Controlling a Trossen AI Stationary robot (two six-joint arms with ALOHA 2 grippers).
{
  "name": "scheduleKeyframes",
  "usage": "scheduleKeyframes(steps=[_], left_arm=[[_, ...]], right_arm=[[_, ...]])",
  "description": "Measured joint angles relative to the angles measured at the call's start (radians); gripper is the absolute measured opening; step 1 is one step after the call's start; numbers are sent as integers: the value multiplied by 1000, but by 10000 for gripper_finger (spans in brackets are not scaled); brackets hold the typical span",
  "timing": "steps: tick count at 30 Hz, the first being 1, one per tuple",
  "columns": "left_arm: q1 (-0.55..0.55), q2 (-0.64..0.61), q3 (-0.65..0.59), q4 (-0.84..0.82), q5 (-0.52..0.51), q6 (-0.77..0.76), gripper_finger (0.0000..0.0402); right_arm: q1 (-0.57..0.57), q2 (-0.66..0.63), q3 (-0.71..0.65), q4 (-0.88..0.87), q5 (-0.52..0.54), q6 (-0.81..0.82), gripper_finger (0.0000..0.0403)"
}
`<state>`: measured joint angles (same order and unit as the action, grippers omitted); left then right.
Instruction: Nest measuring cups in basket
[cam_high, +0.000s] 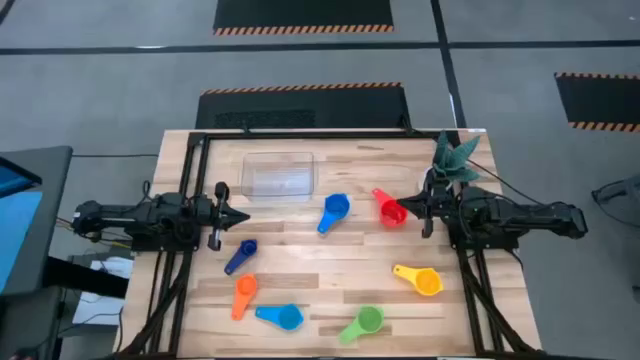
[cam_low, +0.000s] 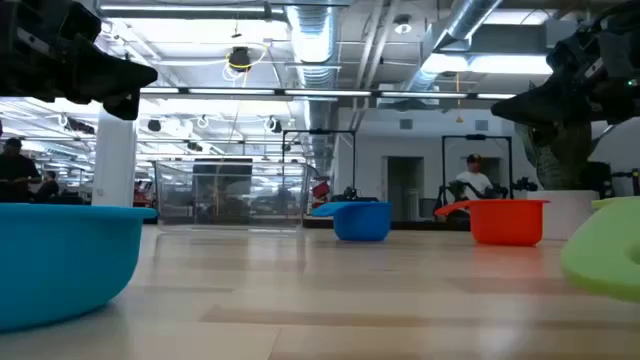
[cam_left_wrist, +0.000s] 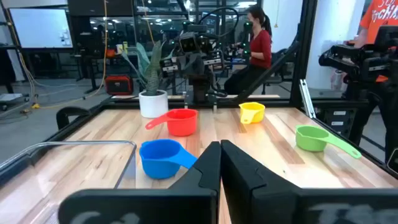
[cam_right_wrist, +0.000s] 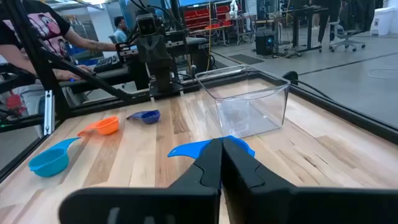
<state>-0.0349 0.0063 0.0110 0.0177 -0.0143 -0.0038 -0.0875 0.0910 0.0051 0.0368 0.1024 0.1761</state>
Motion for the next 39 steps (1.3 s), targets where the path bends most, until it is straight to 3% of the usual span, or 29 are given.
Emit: scheduleKeyframes(steps=[39], left_arm=[[0,0,0,0,0,0,0]], right_arm=[[0,0,0,0,0,0,26]])
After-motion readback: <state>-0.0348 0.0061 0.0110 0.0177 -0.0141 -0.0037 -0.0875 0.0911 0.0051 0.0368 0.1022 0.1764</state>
